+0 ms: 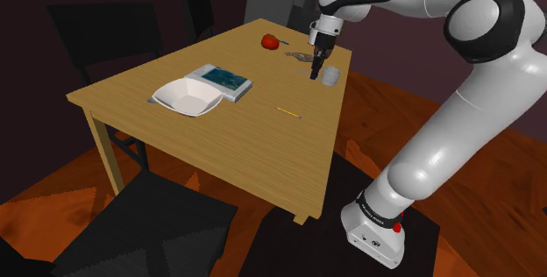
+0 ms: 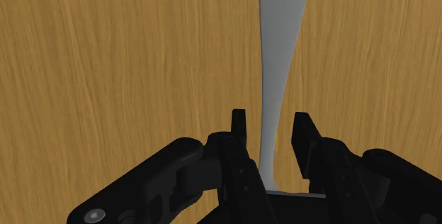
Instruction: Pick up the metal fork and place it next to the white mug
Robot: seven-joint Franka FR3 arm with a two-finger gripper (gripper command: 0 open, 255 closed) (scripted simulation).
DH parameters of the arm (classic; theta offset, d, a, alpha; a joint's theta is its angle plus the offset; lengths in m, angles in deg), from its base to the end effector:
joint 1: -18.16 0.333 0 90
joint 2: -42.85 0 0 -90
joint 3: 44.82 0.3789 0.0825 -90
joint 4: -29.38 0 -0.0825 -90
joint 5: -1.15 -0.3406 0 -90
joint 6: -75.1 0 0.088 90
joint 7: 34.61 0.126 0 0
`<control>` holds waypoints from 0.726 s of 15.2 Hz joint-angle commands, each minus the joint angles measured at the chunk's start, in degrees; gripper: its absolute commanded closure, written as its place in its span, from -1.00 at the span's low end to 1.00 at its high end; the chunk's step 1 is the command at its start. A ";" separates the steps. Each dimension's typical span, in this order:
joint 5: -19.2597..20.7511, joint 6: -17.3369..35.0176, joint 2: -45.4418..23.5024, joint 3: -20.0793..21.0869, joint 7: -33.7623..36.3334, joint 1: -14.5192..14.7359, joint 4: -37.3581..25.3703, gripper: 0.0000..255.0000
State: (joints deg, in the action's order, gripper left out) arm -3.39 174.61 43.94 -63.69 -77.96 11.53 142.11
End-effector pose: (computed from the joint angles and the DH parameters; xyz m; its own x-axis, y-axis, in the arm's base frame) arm 0.4385 -0.2008 0.5227 0.9503 0.2951 -0.0992 0.2709 -0.9409 -0.2033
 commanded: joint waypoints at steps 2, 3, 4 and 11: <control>0.04 -0.67 -2.83 -2.25 -4.60 -2.21 -2.98 1.00; -0.03 -1.00 -3.80 -2.92 -6.02 -2.94 -4.12 1.00; -0.14 -1.36 -4.84 -3.58 -7.44 -3.67 -5.33 1.00; -2.06 -4.54 -13.73 -7.40 -17.38 -9.67 -16.00 1.00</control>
State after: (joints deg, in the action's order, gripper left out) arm -5.06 170.54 31.71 -70.59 -93.76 2.83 127.84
